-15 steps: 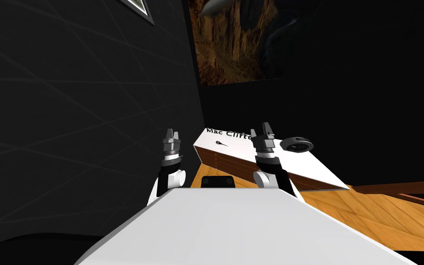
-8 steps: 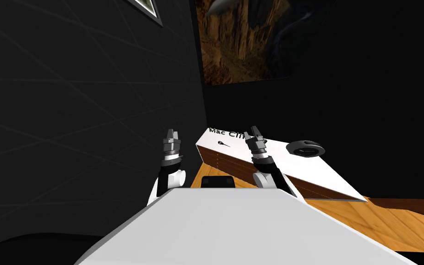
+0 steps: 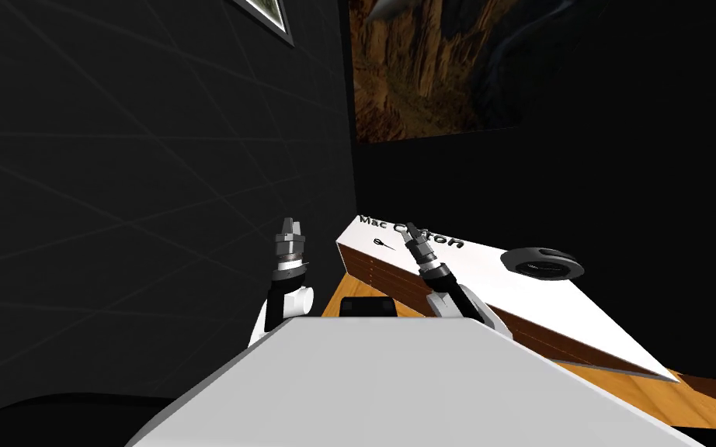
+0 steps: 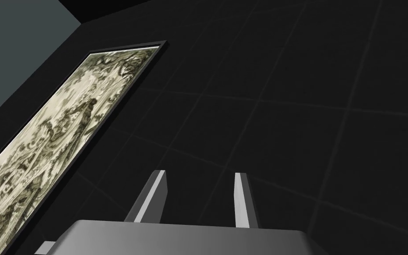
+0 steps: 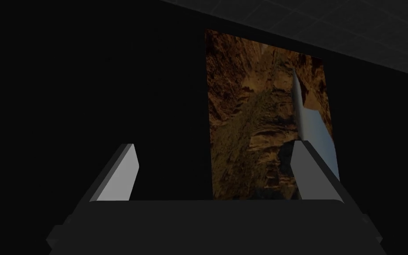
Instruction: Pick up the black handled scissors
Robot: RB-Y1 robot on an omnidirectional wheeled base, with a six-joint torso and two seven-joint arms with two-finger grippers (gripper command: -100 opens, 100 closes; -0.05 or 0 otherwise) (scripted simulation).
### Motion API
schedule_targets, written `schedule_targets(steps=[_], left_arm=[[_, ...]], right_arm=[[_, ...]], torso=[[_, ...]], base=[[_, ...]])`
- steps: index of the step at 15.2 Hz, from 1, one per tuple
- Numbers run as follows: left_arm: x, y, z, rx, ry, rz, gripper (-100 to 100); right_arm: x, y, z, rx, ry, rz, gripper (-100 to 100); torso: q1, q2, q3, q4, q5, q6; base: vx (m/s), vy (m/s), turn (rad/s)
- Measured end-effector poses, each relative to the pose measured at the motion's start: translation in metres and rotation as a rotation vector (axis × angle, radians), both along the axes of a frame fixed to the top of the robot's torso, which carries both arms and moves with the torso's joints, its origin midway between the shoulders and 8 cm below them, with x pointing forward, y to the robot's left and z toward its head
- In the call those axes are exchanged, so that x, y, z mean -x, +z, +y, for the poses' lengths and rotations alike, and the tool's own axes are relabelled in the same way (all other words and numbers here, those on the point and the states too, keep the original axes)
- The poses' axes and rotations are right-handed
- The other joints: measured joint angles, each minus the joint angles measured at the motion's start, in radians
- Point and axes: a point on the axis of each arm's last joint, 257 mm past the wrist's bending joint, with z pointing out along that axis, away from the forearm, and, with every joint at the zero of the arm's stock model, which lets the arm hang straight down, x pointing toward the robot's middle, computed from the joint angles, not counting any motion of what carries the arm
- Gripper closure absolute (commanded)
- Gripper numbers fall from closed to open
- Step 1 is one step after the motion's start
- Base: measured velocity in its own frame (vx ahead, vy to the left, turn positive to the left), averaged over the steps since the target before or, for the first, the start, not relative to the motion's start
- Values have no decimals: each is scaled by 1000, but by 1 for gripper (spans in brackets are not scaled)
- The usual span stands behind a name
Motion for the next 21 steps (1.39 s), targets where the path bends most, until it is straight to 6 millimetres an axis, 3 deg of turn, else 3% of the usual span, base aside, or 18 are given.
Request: schedule_targets(steps=[10, 16, 21], left_arm=[[0, 0, 0, 0, 0, 0, 0], [0, 0, 0, 0, 0, 0, 0], [0, 0, 0, 0, 0, 0, 0]], right_arm=[[-1, -81, 21, 255, 129, 115, -100], [6, -142, 20, 444, 207, 195, -100], [18, -195, 3, 616, 266, 262, -100]], torso=[[0, 0, 0, 0, 0, 0], [0, -1, -1, 0, 0, 0], [0, -1, -1, 0, 0, 0]], base=[[12, 1, 174], [17, 1, 190], [20, 2, 212]])
